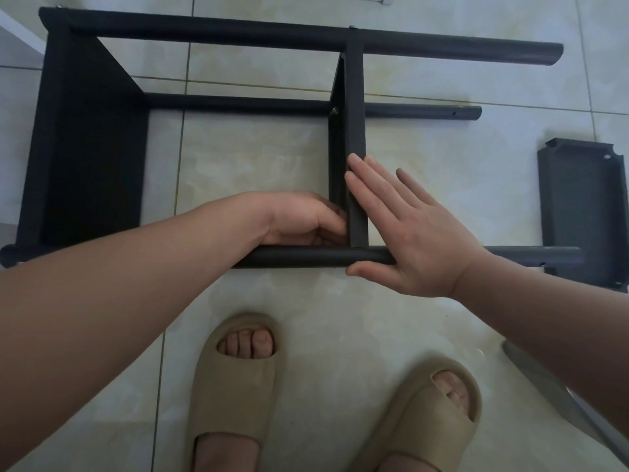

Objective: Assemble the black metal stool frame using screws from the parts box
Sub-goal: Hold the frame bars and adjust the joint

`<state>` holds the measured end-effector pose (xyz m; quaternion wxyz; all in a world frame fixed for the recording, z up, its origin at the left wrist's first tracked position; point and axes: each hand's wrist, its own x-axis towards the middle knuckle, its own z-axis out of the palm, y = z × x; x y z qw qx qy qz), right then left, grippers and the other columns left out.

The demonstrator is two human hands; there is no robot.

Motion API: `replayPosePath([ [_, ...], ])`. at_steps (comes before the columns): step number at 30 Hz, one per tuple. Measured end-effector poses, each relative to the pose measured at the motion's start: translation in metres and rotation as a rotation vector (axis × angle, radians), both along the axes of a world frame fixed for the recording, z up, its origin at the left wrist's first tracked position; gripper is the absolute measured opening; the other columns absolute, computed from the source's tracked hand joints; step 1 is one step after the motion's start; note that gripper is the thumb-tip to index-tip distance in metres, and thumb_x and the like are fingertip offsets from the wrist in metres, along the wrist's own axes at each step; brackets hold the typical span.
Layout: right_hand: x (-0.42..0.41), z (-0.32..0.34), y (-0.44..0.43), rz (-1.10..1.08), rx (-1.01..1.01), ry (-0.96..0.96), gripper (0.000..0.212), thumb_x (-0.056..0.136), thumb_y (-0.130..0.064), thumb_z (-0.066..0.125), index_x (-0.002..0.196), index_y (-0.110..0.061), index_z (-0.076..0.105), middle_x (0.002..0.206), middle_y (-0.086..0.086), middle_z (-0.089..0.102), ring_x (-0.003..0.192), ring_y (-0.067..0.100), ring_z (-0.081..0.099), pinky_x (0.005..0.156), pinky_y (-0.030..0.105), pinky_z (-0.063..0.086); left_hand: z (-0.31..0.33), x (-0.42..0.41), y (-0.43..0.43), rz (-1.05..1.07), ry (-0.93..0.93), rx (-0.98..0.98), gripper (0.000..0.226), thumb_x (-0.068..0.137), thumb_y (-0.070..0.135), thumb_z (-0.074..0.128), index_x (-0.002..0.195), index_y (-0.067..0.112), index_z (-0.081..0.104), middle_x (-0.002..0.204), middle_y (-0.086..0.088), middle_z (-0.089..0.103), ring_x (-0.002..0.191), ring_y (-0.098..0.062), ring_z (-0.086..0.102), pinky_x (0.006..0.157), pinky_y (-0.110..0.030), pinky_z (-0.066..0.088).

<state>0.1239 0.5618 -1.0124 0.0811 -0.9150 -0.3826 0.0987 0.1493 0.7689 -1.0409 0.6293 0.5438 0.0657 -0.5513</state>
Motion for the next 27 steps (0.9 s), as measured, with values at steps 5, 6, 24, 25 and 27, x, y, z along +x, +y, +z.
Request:
replayPosePath([
  [5, 0.0003, 0.0000, 0.0000, 0.017, -0.025, -0.079, 0.102, 0.093, -0.076, 0.033, 0.159, -0.002, 0.017, 0.169, 0.012, 0.009, 0.157, 0.026, 0.008, 0.122, 0.059, 0.017, -0.0007, -0.0010, -0.0004, 0.005, -0.053, 0.038, 0.016, 0.092, -0.006, 0.053, 0.086, 0.002, 0.065, 0.079, -0.013, 0.069, 0.071, -0.020, 0.069, 0.068, -0.027, 0.057],
  [6, 0.0008, 0.0001, -0.0003, 0.022, -0.032, -0.095, 0.102, 0.093, -0.077, 0.034, 0.159, -0.001, 0.018, 0.169, 0.012, 0.010, 0.156, 0.026, 0.010, 0.122, 0.060, 0.017, -0.0002, -0.0011, -0.0007, 0.004, -0.059, 0.045, 0.015, 0.092, -0.006, 0.053, 0.088, 0.001, 0.065, 0.080, -0.014, 0.068, 0.071, -0.020, 0.069, 0.069, -0.028, 0.056],
  [24, 0.0001, -0.0027, -0.0033, 0.034, -0.059, -0.098, 0.103, 0.093, -0.078, 0.031, 0.160, -0.002, 0.014, 0.169, 0.011, 0.005, 0.157, 0.025, 0.006, 0.122, 0.063, 0.012, -0.0002, -0.0055, -0.0045, -0.011, -0.057, 0.031, 0.021, 0.091, -0.008, 0.051, 0.088, 0.003, 0.068, 0.079, -0.011, 0.072, 0.072, -0.020, 0.070, 0.068, -0.026, 0.055],
  [25, -0.0001, -0.0029, -0.0033, 0.034, -0.057, -0.098, 0.103, 0.093, -0.078, 0.031, 0.160, -0.002, 0.014, 0.169, 0.011, 0.005, 0.157, 0.024, 0.006, 0.122, 0.062, 0.012, 0.0002, -0.0055, -0.0049, -0.008, -0.060, 0.039, 0.020, 0.091, -0.009, 0.051, 0.087, 0.001, 0.067, 0.077, -0.011, 0.070, 0.069, -0.019, 0.070, 0.065, -0.026, 0.055],
  [27, -0.0006, -0.0033, -0.0034, 0.034, -0.052, -0.103, 0.103, 0.093, -0.078, 0.030, 0.160, -0.002, 0.014, 0.169, 0.011, 0.006, 0.157, 0.025, 0.006, 0.122, 0.062, 0.012, 0.0018, -0.0056, -0.0054, -0.007, -0.061, 0.065, 0.016, 0.089, -0.010, 0.049, 0.088, -0.003, 0.063, 0.073, -0.012, 0.067, 0.062, -0.017, 0.067, 0.059, -0.023, 0.054],
])
